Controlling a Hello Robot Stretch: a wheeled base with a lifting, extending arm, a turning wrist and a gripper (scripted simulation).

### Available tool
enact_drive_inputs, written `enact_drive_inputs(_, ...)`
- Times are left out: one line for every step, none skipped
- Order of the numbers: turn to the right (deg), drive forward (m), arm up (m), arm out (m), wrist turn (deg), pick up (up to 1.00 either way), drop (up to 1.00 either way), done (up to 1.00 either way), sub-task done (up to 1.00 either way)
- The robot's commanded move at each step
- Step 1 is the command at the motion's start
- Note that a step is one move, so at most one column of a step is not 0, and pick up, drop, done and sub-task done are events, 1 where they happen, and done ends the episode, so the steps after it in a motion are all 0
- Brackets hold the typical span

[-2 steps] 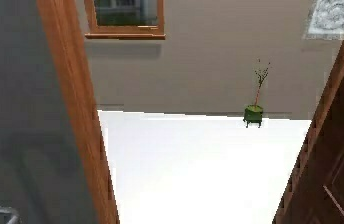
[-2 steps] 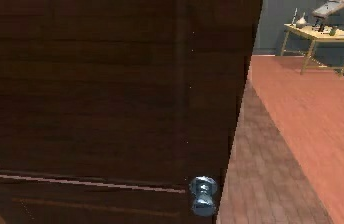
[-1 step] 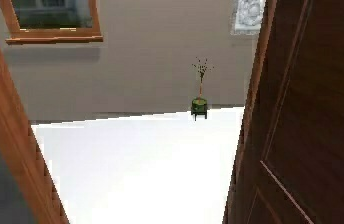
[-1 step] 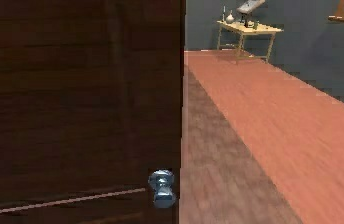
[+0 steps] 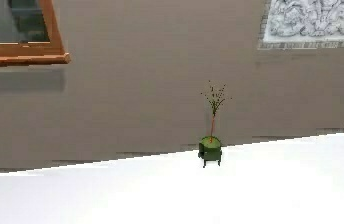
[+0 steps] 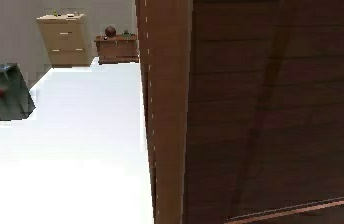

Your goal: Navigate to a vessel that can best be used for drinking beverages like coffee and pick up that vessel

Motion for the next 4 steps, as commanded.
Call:
enact_drive_inputs(-6.0,0.00,0.00,0.00,0.0,0.00,0.00,0.00,0.00)
enact_drive_inputs(0.0,0.30,0.00,0.00,0.0,0.00,0.00,0.00,0.00)
enact_drive_inputs(45.0,0.00,0.00,0.00,0.0,0.00,0.00,0.00,0.00)
enact_drive_inputs(39.0,0.00,0.00,0.00,0.0,0.00,0.00,0.00,0.00)
